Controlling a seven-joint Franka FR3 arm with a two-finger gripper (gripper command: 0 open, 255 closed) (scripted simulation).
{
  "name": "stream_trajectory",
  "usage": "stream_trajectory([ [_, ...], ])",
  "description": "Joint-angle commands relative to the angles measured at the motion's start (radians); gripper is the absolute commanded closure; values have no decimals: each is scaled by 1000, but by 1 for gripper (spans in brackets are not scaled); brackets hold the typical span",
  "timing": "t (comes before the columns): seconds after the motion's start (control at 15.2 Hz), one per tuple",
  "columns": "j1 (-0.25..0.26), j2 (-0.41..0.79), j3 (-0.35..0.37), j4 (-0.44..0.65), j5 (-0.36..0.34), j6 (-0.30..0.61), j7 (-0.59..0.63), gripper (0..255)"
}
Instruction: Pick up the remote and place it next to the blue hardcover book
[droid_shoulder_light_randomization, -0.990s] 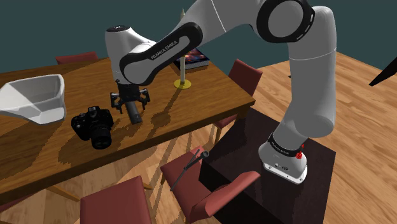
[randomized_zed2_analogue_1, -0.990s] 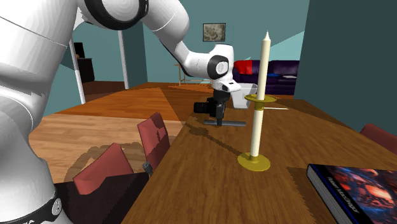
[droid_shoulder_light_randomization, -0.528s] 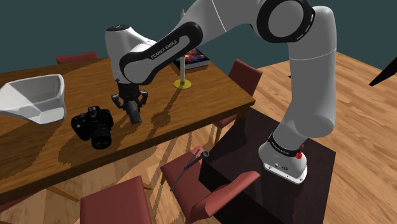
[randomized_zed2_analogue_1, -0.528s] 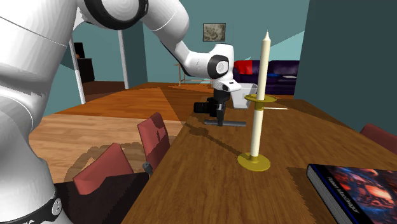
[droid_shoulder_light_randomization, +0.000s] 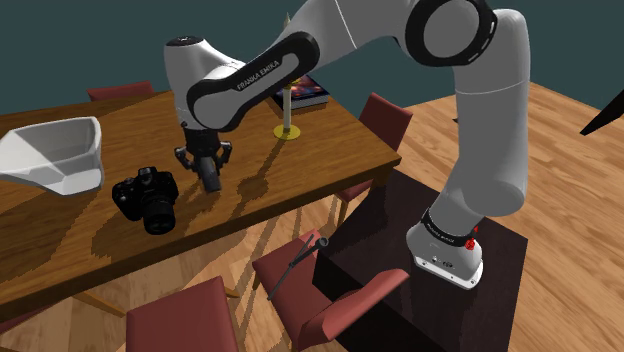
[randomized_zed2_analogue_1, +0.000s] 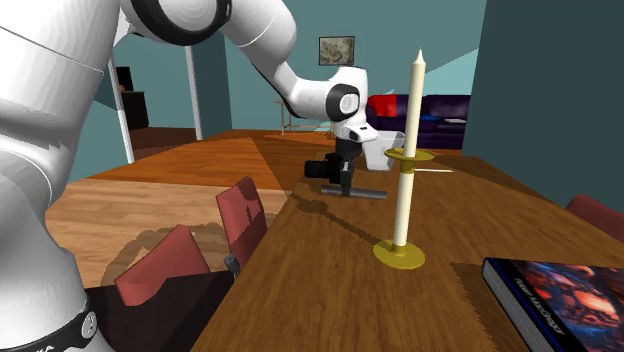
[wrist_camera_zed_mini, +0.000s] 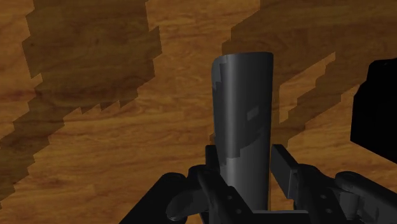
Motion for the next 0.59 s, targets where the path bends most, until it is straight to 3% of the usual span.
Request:
stream_trajectory([
  [0.0, -2, -11, 3, 7, 5, -18, -2, 255],
  [0.53, -8, -58, 14, 49, 23, -104, -10, 255],
])
